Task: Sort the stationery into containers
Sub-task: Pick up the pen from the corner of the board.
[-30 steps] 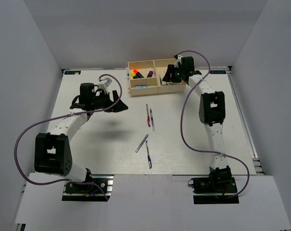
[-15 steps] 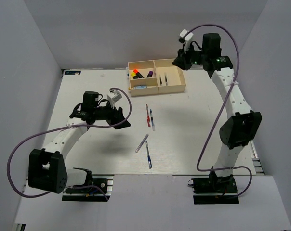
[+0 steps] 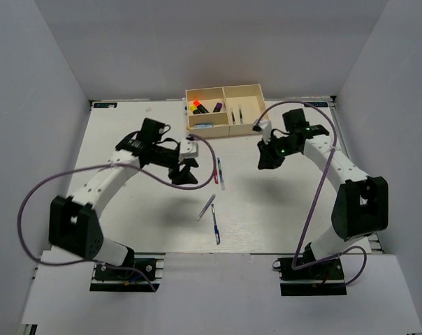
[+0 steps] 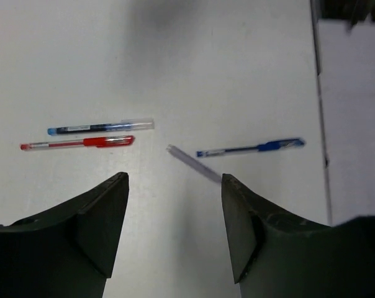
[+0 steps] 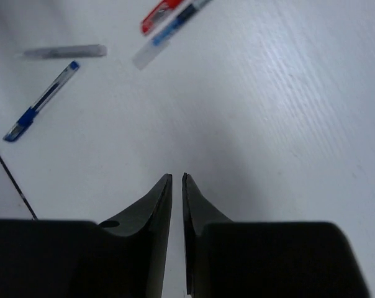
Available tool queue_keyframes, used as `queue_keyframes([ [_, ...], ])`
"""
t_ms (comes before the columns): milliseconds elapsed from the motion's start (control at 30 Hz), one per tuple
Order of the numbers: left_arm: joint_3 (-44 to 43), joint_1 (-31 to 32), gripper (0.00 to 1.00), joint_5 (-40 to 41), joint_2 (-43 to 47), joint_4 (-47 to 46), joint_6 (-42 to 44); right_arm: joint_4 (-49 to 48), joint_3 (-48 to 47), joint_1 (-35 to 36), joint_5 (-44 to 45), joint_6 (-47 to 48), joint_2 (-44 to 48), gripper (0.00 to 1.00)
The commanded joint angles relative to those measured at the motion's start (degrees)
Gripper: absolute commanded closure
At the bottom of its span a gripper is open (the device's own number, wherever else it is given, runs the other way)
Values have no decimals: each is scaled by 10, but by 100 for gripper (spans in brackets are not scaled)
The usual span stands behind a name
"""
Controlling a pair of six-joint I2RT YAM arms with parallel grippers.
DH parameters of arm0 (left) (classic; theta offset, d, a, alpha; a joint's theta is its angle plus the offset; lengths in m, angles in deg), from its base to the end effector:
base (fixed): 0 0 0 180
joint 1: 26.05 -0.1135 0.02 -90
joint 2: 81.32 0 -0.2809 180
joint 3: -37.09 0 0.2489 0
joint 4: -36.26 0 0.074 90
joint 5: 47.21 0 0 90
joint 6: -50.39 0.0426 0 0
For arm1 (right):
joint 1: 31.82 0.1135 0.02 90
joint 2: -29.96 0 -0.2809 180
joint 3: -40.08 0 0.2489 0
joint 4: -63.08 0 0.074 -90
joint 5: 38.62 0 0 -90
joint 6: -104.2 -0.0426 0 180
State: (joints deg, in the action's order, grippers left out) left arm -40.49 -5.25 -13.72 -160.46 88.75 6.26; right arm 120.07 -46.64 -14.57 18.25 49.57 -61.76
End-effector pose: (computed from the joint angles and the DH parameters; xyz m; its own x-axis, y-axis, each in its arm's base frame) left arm 0.2427 -0.1302 0.3037 -0.0578 0.4456 -0.8934 0.9983 0.0318 -0.0487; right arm 0.3062 0.1195 0.2758 -0.4019 -0.6324 -0.6623 -0.8904 0.4385 0.1216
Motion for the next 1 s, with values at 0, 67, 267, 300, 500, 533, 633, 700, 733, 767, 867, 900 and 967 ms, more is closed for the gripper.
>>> queue_keyframes([
  [0, -94, 49, 31, 59, -99, 195, 277, -57, -8, -56, 15, -140, 48, 82],
  [67, -125, 72, 31, 100, -125, 224, 378, -56, -18, -96, 7, -176, 45, 82],
  [267, -123, 175, 37, 197, -162, 212, 540, -69, -22, -165, -11, -216, 50, 82],
  [300, -122, 187, 40, 209, -164, 209, 561, -76, -21, -187, -13, -219, 51, 82],
  [500, -122, 259, 57, 271, -197, 191, 627, -95, -6, -235, -69, -248, 59, 82],
  [533, -117, 266, 60, 284, -199, 189, 642, -97, -2, -238, -75, -248, 59, 82],
  [633, -77, 282, 65, 308, -192, 160, 695, -93, 1, -247, -84, -243, 56, 82],
  [700, -60, 294, 66, 312, -190, 144, 716, -87, 0, -257, -91, -235, 53, 82],
  [733, -60, 294, 66, 312, -193, 144, 719, -84, 1, -260, -93, -232, 53, 82],
  [767, -60, 299, 66, 314, -202, 145, 723, -82, 1, -262, -96, -230, 52, 81],
  [867, -62, 304, 67, 321, -217, 144, 734, -80, 9, -275, -106, -223, 51, 82],
  [900, -56, 310, 67, 328, -219, 139, 737, -77, 10, -281, -111, -218, 49, 82],
  [967, -48, 310, 67, 336, -223, 127, 747, -76, 12, -284, -115, -216, 46, 82],
])
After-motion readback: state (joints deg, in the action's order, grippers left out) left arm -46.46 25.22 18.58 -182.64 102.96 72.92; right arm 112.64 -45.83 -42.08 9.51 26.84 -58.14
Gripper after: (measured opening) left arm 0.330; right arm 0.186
